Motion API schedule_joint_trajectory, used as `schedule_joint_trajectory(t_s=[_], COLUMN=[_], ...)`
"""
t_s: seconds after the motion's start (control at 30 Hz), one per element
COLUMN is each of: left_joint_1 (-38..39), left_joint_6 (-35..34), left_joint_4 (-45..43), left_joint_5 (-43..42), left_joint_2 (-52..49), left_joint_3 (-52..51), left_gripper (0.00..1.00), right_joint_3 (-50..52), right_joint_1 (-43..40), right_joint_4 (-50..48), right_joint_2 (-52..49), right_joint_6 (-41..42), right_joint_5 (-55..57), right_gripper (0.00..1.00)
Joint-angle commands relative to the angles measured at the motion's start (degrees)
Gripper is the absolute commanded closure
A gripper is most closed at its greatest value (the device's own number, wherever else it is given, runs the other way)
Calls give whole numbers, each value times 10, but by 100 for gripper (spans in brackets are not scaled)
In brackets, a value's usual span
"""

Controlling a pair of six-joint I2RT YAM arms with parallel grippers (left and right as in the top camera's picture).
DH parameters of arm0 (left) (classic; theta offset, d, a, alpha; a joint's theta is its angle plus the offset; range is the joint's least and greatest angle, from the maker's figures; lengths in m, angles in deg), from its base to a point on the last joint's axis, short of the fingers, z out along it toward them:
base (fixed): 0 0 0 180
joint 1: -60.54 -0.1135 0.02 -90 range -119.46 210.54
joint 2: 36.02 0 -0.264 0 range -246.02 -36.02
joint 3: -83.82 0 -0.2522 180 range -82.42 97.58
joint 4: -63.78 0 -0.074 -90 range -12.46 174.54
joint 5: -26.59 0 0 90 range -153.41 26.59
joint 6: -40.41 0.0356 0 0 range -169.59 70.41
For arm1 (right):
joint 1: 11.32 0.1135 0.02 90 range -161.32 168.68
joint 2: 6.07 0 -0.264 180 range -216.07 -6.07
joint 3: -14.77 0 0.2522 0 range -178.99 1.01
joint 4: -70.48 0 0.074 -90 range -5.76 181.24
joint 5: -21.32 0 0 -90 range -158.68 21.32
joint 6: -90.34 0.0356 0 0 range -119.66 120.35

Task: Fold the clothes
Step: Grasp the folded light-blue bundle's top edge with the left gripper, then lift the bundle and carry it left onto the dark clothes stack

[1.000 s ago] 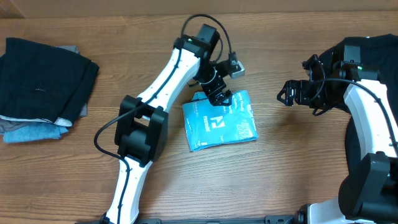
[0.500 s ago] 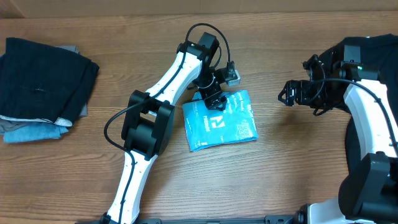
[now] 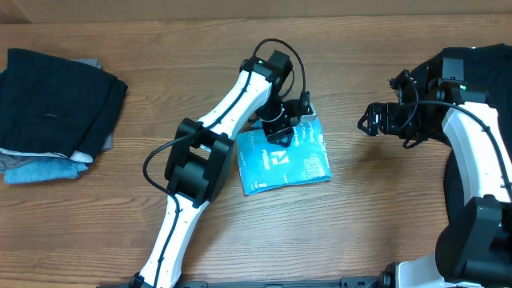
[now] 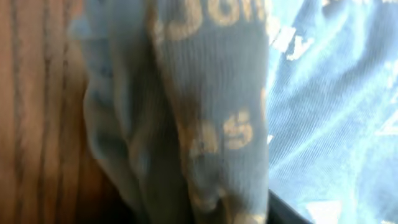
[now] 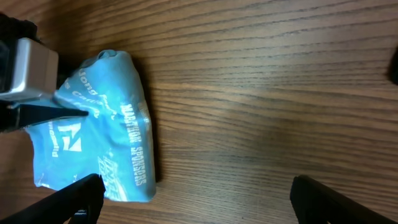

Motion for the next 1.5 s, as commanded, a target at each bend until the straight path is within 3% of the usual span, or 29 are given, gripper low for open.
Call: schedule_joint_trajectory(t_s=[0.0, 0.03, 0.13, 0.27, 0.37, 0.5, 0.77, 0.93, 1.1, 1.47], left_joint_1=[11, 11, 8, -1, -18, -62, -155, -256, -365, -562], left_joint_6=[2, 1, -56, -257, -266, -355, -395, -502, -579, -664], left_joint_4=[12, 13, 14, 43, 110, 148, 241, 249, 240, 242], left_joint_5=[35, 36, 66, 179, 153, 106, 102, 101, 97, 97], left_joint_2=[-45, -45, -40, -38, -38, -38, -38, -38, -19, -19], left_joint_3=[-19, -19, -12, 62, 172, 310, 480, 582, 581, 581], left_gripper=[85, 93, 96, 96, 96, 96, 96, 96, 96, 96], right_joint_3=[-2, -2, -2, -2, -2, -2, -2, -2, -2, -2], right_joint_1=[-1, -1, -1, -1, -1, -1, -1, -1, -1, -1], right_joint_4=[-3, -3, -3, -3, -3, -3, -3, -3, -3, -3], right_joint_2=[12, 12, 12, 12, 12, 12, 12, 12, 12, 12], right_joint_6=[0, 0, 0, 0, 0, 0, 0, 0, 0, 0], right_joint_5=[0, 0, 0, 0, 0, 0, 0, 0, 0, 0], right_gripper=[0, 0, 0, 0, 0, 0, 0, 0, 0, 0])
